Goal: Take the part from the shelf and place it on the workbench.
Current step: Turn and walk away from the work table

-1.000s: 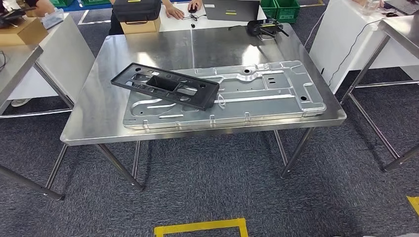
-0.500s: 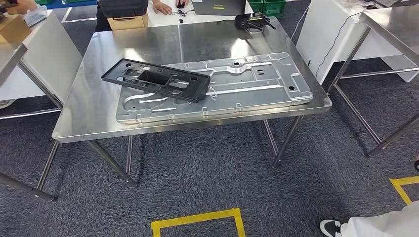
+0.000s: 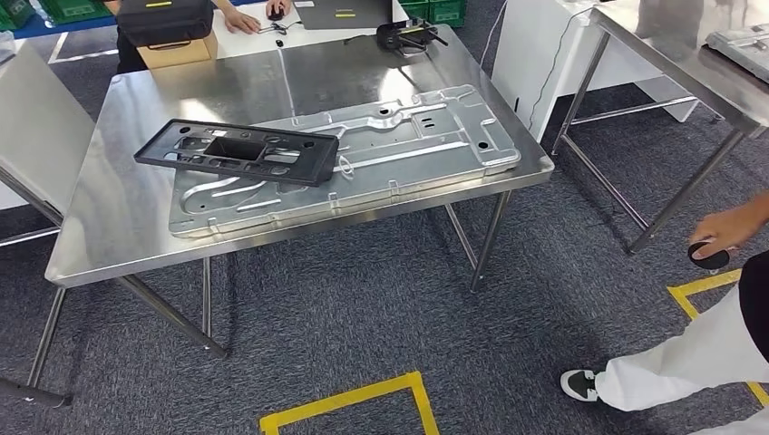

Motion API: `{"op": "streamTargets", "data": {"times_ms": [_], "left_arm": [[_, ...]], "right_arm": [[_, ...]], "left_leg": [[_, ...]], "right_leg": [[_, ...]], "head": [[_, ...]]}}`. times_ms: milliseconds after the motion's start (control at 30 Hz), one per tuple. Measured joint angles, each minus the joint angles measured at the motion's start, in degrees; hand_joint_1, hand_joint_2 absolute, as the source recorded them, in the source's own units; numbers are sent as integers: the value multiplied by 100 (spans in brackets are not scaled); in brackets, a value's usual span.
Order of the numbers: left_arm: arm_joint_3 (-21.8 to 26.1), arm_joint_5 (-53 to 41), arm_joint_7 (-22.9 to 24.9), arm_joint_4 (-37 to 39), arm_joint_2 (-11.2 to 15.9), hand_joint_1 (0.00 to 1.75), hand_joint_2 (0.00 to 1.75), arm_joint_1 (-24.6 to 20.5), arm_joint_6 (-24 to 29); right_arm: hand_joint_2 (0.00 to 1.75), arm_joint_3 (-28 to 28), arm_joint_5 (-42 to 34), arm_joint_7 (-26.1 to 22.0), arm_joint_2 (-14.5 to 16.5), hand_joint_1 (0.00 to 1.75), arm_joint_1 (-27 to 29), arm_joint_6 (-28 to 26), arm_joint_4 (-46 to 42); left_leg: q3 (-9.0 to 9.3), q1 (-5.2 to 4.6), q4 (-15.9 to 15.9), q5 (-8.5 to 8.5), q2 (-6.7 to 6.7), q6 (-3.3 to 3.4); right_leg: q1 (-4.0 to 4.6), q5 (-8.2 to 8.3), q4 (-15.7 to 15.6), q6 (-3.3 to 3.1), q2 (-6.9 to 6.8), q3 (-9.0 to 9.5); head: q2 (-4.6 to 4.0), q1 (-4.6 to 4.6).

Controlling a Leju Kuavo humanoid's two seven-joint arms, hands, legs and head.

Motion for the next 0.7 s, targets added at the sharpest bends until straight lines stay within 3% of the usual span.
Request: {"op": "streamTargets", "data": {"times_ms": [67,133,167,200,233,267,333,400,467,533,600,667,700], "left_arm": [[0,-9,0,0,4,0,0,2,3],[0,-16,-1,0,4,0,0,18,8],[0,-17,-3,0,4,0,0,31,10],[0,-17,-6,0,5,0,0,42,13],[0,-17,-10,0,6,0,0,49,15],[0,-17,-14,0,10,0,0,53,19],[0,-16,-17,0,18,0,0,54,34],[0,-14,-19,0,23,0,0,61,51],[0,-11,-22,0,22,0,0,65,62],[0,-11,-32,0,23,0,0,60,77],[0,-5,-49,1,33,0,0,75,111],[0,13,-69,2,42,0,0,105,143],[0,28,-75,2,43,0,0,113,150]], "right_arm": [[0,-2,-14,-2,15,0,-6,-3,16],[0,-3,-27,-6,21,0,-17,-11,24],[0,-4,-32,-7,22,0,-18,-14,28],[0,-4,-35,-7,23,0,-14,-15,34],[0,-4,-39,-6,25,0,-9,-16,41],[0,-4,-42,-5,28,0,-7,-16,48],[0,-4,-45,-6,39,0,-15,-21,57],[0,-4,-50,-10,46,0,-25,-30,61],[0,-4,-57,-15,46,0,-15,-40,68],[0,-4,-66,-22,45,0,-1,-49,79],[0,-4,-50,-47,46,0,-9,-51,86],[0,-3,-10,-72,51,0,-16,-42,88],[0,-3,5,-77,55,0,-14,-38,88]], "left_leg": [[-194,46,474,-324,-199,-78],[-541,86,1285,-739,-345,-134],[-670,100,1586,-843,-366,-147],[-705,110,1679,-830,-379,-149],[-628,118,1529,-705,-395,-142],[-449,125,1162,-498,-443,-128],[-53,133,308,-144,-683,-86],[97,115,-63,-42,-836,-57],[83,98,-80,-10,-749,-11],[71,105,-117,49,-633,76],[40,94,-135,87,-490,146],[-5,64,-131,101,-330,177],[-20,52,-128,106,-255,183]], "right_leg": [[-23,42,-9,-67,89,-38],[-27,76,-7,-97,204,-93],[-27,92,-5,-100,271,-115],[-29,107,-4,-94,340,-130],[-31,120,-4,-84,409,-138],[-34,133,-4,-69,479,-141],[-36,163,-2,-23,609,-157],[-43,206,0,44,723,-202],[-56,246,-10,120,798,-242],[-50,125,143,163,626,-326],[-37,-271,759,176,356,-593],[-36,-641,1534,197,266,-905],[-37,-686,1708,204,254,-948]], "head": [[0,-3],[0,-5],[0,-5],[0,-5],[0,-5],[0,-5],[0,-3],[0,-1],[0,1],[0,5],[0,10],[0,11],[0,10]]}}
